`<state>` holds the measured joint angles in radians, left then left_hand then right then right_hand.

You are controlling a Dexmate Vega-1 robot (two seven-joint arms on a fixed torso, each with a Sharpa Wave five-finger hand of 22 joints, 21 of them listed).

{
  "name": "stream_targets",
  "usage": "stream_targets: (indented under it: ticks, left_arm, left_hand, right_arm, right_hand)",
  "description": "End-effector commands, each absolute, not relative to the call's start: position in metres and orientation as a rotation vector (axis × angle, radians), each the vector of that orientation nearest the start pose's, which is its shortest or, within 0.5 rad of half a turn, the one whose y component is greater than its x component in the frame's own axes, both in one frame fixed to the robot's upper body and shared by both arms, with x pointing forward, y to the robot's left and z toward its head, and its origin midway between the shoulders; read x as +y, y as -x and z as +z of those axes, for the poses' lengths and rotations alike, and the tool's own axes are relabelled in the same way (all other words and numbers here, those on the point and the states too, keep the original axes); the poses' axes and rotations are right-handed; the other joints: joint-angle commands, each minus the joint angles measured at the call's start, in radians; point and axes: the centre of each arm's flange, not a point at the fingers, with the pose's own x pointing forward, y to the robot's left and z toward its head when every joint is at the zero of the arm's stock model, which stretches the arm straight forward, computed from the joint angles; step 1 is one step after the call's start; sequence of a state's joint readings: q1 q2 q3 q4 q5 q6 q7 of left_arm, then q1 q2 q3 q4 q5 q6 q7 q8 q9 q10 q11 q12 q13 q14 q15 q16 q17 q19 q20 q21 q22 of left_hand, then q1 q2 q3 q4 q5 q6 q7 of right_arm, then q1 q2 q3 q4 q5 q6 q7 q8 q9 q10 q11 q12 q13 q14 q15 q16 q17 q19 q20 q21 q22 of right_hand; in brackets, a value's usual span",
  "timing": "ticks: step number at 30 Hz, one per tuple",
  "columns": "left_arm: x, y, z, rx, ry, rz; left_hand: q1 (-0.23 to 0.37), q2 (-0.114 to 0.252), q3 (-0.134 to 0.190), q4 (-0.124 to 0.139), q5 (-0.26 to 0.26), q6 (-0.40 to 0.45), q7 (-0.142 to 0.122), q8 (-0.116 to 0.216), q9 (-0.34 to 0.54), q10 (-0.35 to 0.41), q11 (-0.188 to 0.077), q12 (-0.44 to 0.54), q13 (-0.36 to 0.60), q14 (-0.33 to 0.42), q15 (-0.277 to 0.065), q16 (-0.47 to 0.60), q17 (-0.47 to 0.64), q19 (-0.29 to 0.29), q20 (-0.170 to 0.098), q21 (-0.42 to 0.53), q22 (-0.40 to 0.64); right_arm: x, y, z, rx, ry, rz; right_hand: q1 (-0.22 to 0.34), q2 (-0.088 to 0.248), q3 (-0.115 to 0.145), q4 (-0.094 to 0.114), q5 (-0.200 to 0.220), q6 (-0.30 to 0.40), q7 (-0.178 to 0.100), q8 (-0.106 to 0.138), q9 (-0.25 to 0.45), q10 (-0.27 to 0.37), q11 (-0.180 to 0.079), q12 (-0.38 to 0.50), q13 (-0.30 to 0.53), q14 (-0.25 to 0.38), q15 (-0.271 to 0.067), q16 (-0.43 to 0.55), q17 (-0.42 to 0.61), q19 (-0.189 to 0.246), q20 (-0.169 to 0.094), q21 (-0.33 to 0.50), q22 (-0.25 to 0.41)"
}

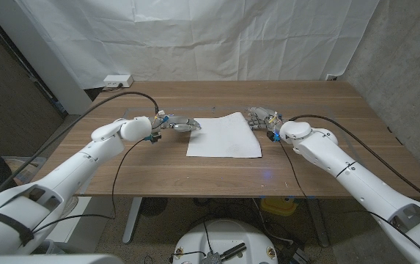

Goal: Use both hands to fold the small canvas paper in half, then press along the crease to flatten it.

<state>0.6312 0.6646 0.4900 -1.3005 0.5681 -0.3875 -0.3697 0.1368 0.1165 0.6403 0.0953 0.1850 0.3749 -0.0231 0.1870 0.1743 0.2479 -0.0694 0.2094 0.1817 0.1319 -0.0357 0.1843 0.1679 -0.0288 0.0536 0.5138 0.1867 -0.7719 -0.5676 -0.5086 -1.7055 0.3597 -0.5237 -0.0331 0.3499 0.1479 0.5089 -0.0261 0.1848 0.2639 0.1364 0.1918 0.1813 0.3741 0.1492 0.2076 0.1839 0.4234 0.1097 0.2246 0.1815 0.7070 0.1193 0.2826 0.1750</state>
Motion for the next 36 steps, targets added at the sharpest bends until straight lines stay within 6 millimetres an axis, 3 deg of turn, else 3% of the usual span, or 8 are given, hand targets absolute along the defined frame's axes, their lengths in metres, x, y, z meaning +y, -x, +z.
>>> stream_targets:
  ticks: [1,7,8,13,16,20,27,36]
  left_arm:
    - [0.25,-0.659,0.001,-0.539,-1.537,-0.437]
    - [0.249,-0.662,0.003,-0.539,-1.536,-0.438]
    - [0.249,-0.663,0.003,-0.538,-1.537,-0.438]
    - [0.249,-0.666,0.003,-0.538,-1.532,-0.44]
    - [0.248,-0.667,0.003,-0.539,-1.53,-0.441]
    - [0.247,-0.669,0.003,-0.538,-1.527,-0.444]
    - [0.243,-0.67,0.001,-0.529,-1.532,-0.447]
    - [0.218,-0.658,-0.005,-0.392,-1.609,-0.367]
  left_hand:
    - [-0.005,0.0,0.0,0.002,0.006,-0.004,-0.001,-0.003,0.004,0.002,0.0,-0.003,0.003,-0.006,-0.034,-0.005,0.001,-0.001,0.0,-0.004,0.0]
    - [-0.005,0.001,0.001,0.002,0.006,-0.006,-0.001,-0.004,0.004,0.002,-0.001,-0.004,0.003,-0.007,-0.034,-0.005,0.001,-0.002,-0.001,-0.005,0.0]
    - [-0.005,0.001,0.001,0.002,0.006,-0.006,0.0,-0.004,0.004,0.002,-0.001,-0.004,0.003,-0.007,-0.034,-0.005,0.001,-0.001,0.0,-0.005,0.0]
    - [-0.006,0.002,0.002,0.003,0.007,-0.006,0.0,-0.004,0.004,0.0,0.002,-0.005,0.003,-0.008,-0.034,-0.006,0.001,-0.001,0.001,-0.006,0.0]
    - [-0.006,0.003,0.002,0.003,0.007,-0.007,0.0,-0.004,0.004,-0.001,0.001,-0.005,0.003,-0.008,-0.034,-0.006,0.001,-0.001,0.001,-0.006,0.0]
    - [-0.007,0.004,0.003,0.003,0.007,-0.008,0.0,-0.004,0.004,0.0,0.002,-0.005,0.003,-0.007,-0.034,-0.005,0.001,-0.001,0.001,-0.007,0.0]
    - [-0.008,0.005,0.003,0.004,0.007,-0.008,-0.001,-0.004,0.004,0.002,0.0,-0.005,0.003,-0.007,-0.035,-0.005,0.001,-0.002,0.0,-0.009,0.0]
    - [-0.023,-0.01,-0.007,0.01,0.005,-0.001,-0.006,-0.001,0.004,0.03,-0.003,0.004,0.004,0.015,-0.033,0.003,0.003,-0.003,0.002,-0.013,0.001]
  right_arm:
    - [-0.195,-0.642,-0.026,-0.178,0.348,0.298]
    - [-0.197,-0.641,-0.025,-0.179,0.345,0.278]
    - [-0.198,-0.641,-0.025,-0.178,0.345,0.272]
    - [-0.2,-0.64,-0.021,-0.158,0.37,0.23]
    - [-0.202,-0.639,-0.019,-0.141,0.381,0.209]
    - [-0.204,-0.637,-0.017,-0.115,0.388,0.174]
    - [-0.212,-0.631,-0.015,-0.095,0.392,0.091]
    - [-0.215,-0.629,-0.009,-0.085,0.398,0.053]
  right_hand:
    - [0.044,-0.009,0.006,-0.048,-0.004,-0.004,0.013,-0.005,0.004,0.028,0.015,0.006,0.003,0.068,0.0,0.019,0.008,0.069,-0.005,0.022,0.006]
    - [0.077,-0.016,0.007,-0.083,-0.006,0.014,0.015,0.003,0.005,0.073,0.018,0.019,0.003,0.117,-0.002,0.031,0.014,0.087,-0.014,0.025,0.008]
    - [0.086,-0.018,0.006,-0.093,-0.007,0.032,0.013,0.009,0.005,0.096,0.02,0.025,0.004,0.141,-0.022,0.039,0.017,0.107,-0.021,0.032,0.009]
    - [0.122,-0.012,-0.009,-0.118,-0.01,0.132,0.007,0.029,0.008,0.201,0.015,0.057,0.011,0.285,-0.059,0.097,0.048,0.191,-0.045,0.068,0.018]
    - [0.15,-0.015,-0.03,-0.127,-0.009,0.176,0.005,0.024,0.011,0.302,0.009,0.098,0.023,0.459,-0.11,0.192,0.107,0.28,-0.07,0.138,0.051]
    - [0.163,-0.015,-0.049,-0.127,-0.008,0.22,0.004,0.026,0.014,0.378,0.005,0.14,0.04,0.552,-0.14,0.258,0.163,0.321,-0.075,0.191,0.083]
    - [0.166,-0.018,-0.058,-0.126,-0.008,0.25,0.002,0.031,0.015,0.373,0.005,0.142,0.043,0.547,-0.131,0.269,0.187,0.329,-0.079,0.213,0.1]
    - [0.173,-0.003,-0.07,-0.117,-0.005,0.28,0.004,0.027,0.017,0.42,0.006,0.167,0.046,0.626,-0.162,0.323,0.239,0.392,-0.111,0.292,0.146]
